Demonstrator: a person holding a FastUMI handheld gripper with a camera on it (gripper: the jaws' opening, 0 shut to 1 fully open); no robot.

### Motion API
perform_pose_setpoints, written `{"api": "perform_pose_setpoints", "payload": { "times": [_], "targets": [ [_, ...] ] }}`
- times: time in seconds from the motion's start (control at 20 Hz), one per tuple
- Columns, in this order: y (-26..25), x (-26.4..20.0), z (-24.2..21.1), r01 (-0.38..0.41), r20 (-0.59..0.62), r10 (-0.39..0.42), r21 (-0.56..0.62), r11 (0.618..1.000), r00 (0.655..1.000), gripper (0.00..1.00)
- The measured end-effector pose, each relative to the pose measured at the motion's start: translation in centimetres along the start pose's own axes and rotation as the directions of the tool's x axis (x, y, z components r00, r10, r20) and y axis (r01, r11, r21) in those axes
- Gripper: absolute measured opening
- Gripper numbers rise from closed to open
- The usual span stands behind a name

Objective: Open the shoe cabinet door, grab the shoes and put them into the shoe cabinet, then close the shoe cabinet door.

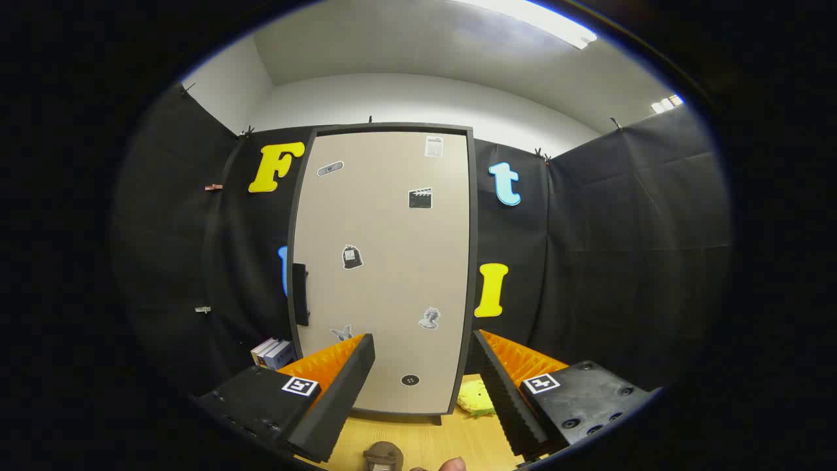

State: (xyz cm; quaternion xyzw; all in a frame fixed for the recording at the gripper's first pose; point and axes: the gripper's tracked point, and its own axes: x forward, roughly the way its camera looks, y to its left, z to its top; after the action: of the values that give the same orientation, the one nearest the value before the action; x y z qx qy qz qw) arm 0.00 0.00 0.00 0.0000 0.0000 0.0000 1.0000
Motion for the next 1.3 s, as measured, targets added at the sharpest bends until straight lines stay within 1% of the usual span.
{"api": "perform_pose_setpoints", "payload": {
  "times": [0.5,0.8,0.9,1.1,1.3],
  "targets": [
    [0.3,0.1,-0.4,-0.004,-0.016,0.004,0.047,0.999,1.0,0.98],
    [1.0,0.2,-0.3,-0.003,-0.012,0.003,0.026,1.0,1.0,0.97],
    [2.2,0.5,-0.4,-0.014,-0.016,0.014,0.035,0.999,1.0,0.97],
    [6.3,1.9,-0.1,-0.059,-0.01,0.059,0.06,0.996,0.998,0.98],
    [12.1,4.9,-0.3,-0.12,-0.003,0.121,0.058,0.991,0.993,0.98]
  ]
}}
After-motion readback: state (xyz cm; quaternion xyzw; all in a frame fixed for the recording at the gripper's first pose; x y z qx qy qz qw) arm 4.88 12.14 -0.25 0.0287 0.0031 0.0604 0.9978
